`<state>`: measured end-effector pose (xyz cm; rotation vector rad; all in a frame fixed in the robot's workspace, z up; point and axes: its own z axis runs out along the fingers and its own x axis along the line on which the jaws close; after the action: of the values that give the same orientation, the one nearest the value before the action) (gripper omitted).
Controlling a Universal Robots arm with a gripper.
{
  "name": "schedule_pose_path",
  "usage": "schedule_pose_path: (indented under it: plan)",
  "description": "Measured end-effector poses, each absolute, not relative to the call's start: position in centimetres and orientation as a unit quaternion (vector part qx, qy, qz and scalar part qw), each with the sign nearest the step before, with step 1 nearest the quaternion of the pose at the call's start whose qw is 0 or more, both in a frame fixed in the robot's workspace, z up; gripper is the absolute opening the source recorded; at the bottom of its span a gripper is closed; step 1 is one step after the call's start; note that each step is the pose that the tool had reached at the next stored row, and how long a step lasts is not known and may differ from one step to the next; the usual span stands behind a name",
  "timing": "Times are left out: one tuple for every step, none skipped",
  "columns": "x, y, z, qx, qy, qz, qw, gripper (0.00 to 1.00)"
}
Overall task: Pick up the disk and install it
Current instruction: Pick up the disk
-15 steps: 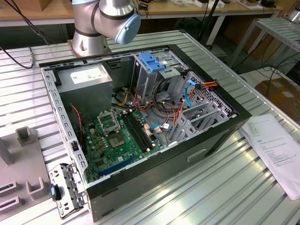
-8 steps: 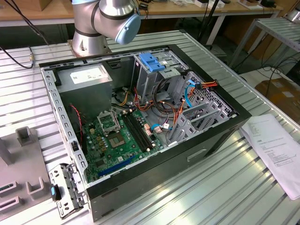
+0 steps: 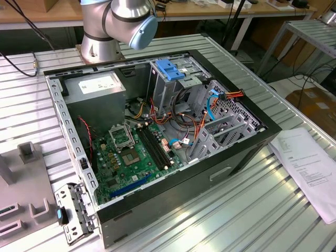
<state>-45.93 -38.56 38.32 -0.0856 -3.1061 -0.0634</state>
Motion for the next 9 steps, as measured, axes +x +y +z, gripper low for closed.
schedule_pose_path:
  plan:
    - [-45.94, -38.55, 38.32, -0.026, -0.999, -0.020, 0.017, 0.11]
    - [-45.95, -38.55, 38.32, -0.025, -0.999, -0.020, 0.017, 0.11]
    - [-45.95, -38.56, 38.32, -0.023, -0.999, -0.020, 0.017, 0.11]
    - [-45.96, -38.55, 38.32, -0.022, -0.999, -0.020, 0.017, 0.11]
    - [-45.97, -38.55, 38.32, -0.019, -0.999, -0.020, 0.017, 0.11]
    - [-45.98, -38.55, 38.32, -0.017, -1.000, -0.020, 0.017, 0.11]
    - [-45.98, -38.56, 38.32, -0.016, -1.000, -0.020, 0.017, 0.11]
    - [-45.99, -38.56, 38.32, -0.013, -1.000, -0.020, 0.017, 0.11]
    - [-45.99, -38.56, 38.32, -0.011, -1.000, -0.020, 0.017, 0.11]
